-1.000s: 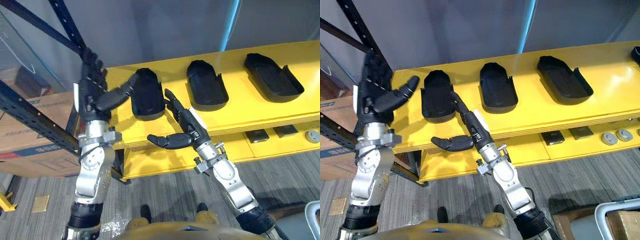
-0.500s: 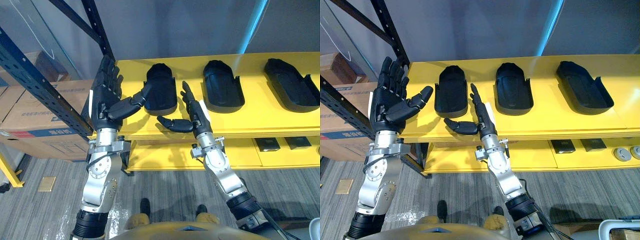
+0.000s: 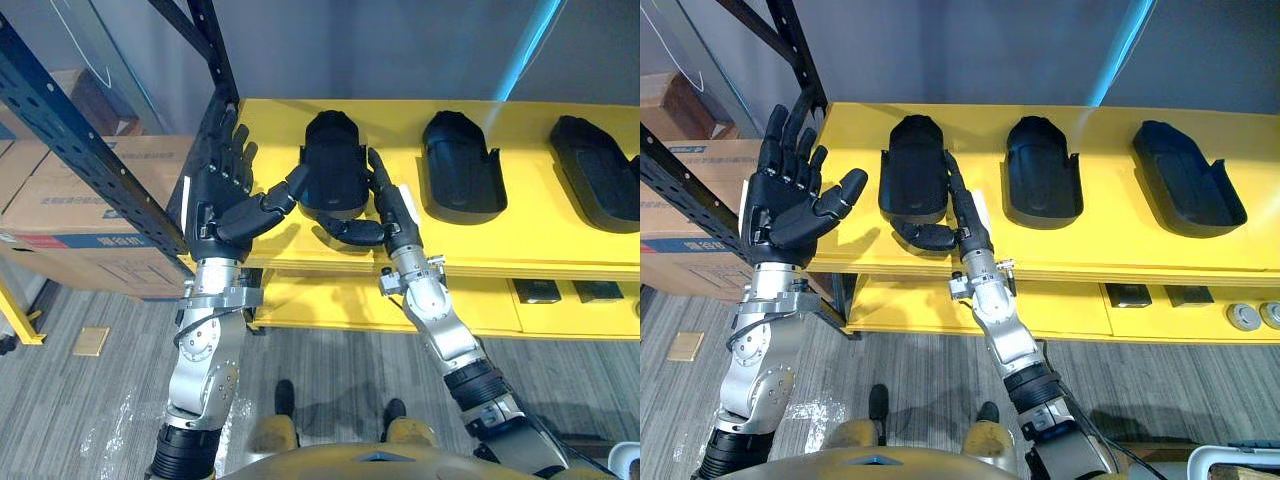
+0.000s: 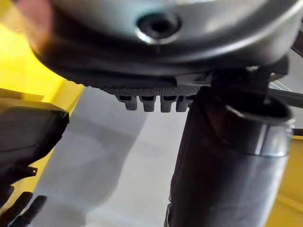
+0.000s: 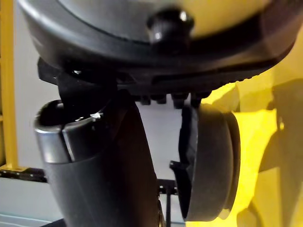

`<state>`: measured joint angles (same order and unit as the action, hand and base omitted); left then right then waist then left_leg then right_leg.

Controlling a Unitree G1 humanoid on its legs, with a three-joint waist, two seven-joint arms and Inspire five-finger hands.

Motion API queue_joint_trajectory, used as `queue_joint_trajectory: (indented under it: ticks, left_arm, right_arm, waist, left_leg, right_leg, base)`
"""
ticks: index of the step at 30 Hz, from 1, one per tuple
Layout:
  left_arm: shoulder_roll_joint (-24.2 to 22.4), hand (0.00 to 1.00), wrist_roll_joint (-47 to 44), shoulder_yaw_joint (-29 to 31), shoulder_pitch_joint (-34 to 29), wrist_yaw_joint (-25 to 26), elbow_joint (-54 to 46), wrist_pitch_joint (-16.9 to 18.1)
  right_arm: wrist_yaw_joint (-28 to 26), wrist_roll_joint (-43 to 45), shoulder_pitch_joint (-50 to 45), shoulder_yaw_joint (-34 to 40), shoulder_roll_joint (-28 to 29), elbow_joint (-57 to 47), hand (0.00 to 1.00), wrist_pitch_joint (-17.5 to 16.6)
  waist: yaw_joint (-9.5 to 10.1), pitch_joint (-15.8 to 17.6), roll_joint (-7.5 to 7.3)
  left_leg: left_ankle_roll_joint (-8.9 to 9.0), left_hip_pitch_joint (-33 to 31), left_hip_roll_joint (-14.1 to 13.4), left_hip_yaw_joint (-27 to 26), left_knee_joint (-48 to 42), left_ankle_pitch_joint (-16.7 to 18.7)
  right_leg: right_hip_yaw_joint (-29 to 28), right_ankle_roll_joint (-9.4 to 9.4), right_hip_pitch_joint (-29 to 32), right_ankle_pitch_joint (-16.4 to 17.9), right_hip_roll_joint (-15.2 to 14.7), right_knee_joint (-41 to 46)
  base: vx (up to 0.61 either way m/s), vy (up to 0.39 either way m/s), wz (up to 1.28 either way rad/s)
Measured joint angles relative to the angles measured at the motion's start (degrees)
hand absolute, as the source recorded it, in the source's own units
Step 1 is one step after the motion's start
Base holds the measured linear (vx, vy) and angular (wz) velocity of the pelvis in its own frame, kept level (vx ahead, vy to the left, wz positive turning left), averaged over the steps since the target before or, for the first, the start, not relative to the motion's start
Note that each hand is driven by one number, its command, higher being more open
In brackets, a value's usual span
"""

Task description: Walk over and take three plastic housings, then place them on the shelf

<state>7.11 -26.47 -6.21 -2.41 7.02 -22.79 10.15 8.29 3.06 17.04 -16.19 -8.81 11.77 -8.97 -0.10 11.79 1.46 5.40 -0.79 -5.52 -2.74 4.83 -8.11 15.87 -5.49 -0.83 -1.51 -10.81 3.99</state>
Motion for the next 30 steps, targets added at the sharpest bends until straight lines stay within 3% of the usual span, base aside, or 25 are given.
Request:
queue_joint_trajectory:
  ticks: [12, 23, 26, 30]
  left_arm:
    - [-0.1, 1.00, 0.0, -0.3, 0.0, -1.2, 0.0, 0.0]
    - [-0.4, 1.00, 0.0, -0.8, 0.0, -1.6, 0.0, -0.1]
    - [-0.4, 1.00, 0.1, -0.9, 0.0, -1.8, 0.0, -0.1]
    - [-0.4, 1.00, 0.2, -0.7, -2.0, -1.8, 0.0, -0.1]
  right_arm:
    - [-1.1, 0.4, 3.0, 1.1, 0.1, 1.3, 1.00, 0.2]
    - [5.3, -2.8, 3.1, 3.0, 0.9, 1.4, 1.00, 0.2]
    - [6.8, -2.9, 2.2, 4.8, 0.9, -1.7, 1.00, 0.3]
    - [7.3, -2.8, -3.2, 7.3, 0.6, -16.5, 1.00, 0.0]
  waist:
    - [0.15, 2.5, 0.14]
    - [0.20, 2.8, 0.11]
    - [0.17, 2.8, 0.11]
    - [-0.09, 2.7, 0.07]
  left_leg:
    - [-0.26, -0.6, -0.1, 0.5, 0.0, -0.5]
    - [-0.17, -0.5, -0.1, 0.4, 0.0, -0.5]
    - [-0.18, -0.4, -0.1, 0.1, 0.0, -0.5]
    - [-0.13, 1.1, -0.2, -1.7, 0.0, 0.2]
  right_leg:
    - [0.6, -0.03, 0.9, 0.3, -0.1, 1.3]
    - [0.5, -0.12, 1.0, 0.6, -0.2, 1.8]
    - [0.3, -0.18, 1.0, 0.5, -0.2, 1.8]
    - [-1.2, -0.51, 0.2, 0.3, 0.0, 0.8]
  base:
    - [0.00, -0.006, 0.01]
    - [0.00, 0.000, 0.00]
    - [0.00, -0.010, -0.05]
    - [0.02, -0.004, -0.21]
